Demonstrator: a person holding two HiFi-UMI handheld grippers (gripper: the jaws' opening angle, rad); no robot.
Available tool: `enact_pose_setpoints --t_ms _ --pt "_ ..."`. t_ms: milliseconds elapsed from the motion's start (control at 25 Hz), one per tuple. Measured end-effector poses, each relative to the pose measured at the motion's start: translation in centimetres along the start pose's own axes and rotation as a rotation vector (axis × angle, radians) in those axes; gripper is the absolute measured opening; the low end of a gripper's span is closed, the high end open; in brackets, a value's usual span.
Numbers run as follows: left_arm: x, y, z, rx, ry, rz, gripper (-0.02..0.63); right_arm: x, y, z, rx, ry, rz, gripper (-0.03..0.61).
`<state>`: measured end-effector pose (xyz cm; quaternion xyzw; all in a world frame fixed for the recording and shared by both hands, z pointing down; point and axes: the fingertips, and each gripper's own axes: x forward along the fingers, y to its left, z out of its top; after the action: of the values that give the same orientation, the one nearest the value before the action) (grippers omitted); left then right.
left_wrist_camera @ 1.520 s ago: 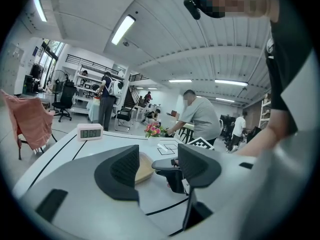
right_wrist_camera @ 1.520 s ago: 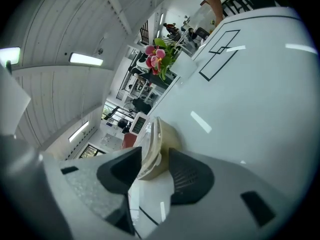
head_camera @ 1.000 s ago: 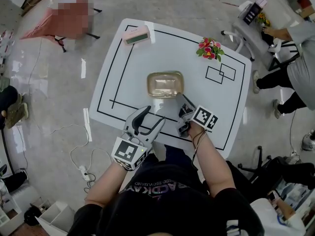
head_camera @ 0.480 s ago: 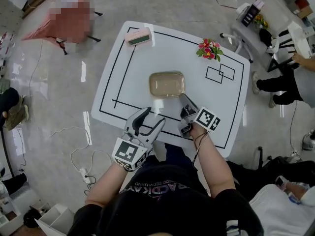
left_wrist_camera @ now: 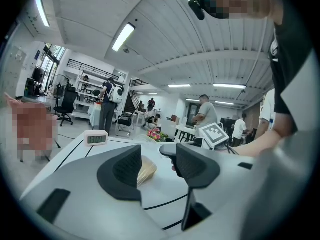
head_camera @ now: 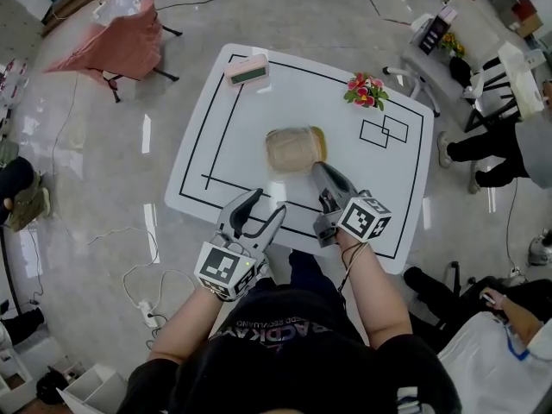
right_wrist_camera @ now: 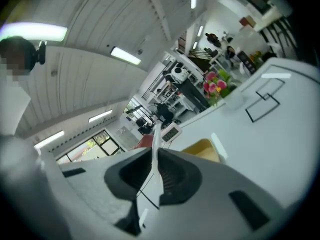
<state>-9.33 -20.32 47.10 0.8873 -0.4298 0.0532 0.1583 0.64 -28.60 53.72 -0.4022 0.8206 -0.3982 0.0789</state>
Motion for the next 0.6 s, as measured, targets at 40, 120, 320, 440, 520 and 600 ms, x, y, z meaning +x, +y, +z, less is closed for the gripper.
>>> enact_pose_setpoints --t_ms 40,120,320,440,520,600 --pt "-0.3 0.0 0.1 -0.002 -0.005 0.001 0.218 -0.1 1.1 0.3 -0.064 0.000 0.005 0.038" --pt "-0.8 0.1 0.3 -0.004 -0.017 0.003 0.204 -0.5 3.1 0.9 -0.195 -0.006 0.011 0.036" --pt "-2.5 0.4 0.9 0.004 -0.048 0.006 0.135 -1.7 7.2 1.6 -0.418 -0.030 0.018 0.035" --pt "-3.8 0.6 1.5 0.013 -0.068 0.014 0.069 -2.5 9.1 1.8 -0.512 -0.045 0.007 0.034" --pt "-4.7 0.8 1.9 0.020 -0.079 0.025 0.005 -3.1 10.3 1.9 -0.557 -0.061 0.000 0.035" --pt "-5.7 0.9 2.2 0.025 -0.090 0.030 0.003 -3.7 11.5 2.0 -0.589 -0.079 -0.007 0.035"
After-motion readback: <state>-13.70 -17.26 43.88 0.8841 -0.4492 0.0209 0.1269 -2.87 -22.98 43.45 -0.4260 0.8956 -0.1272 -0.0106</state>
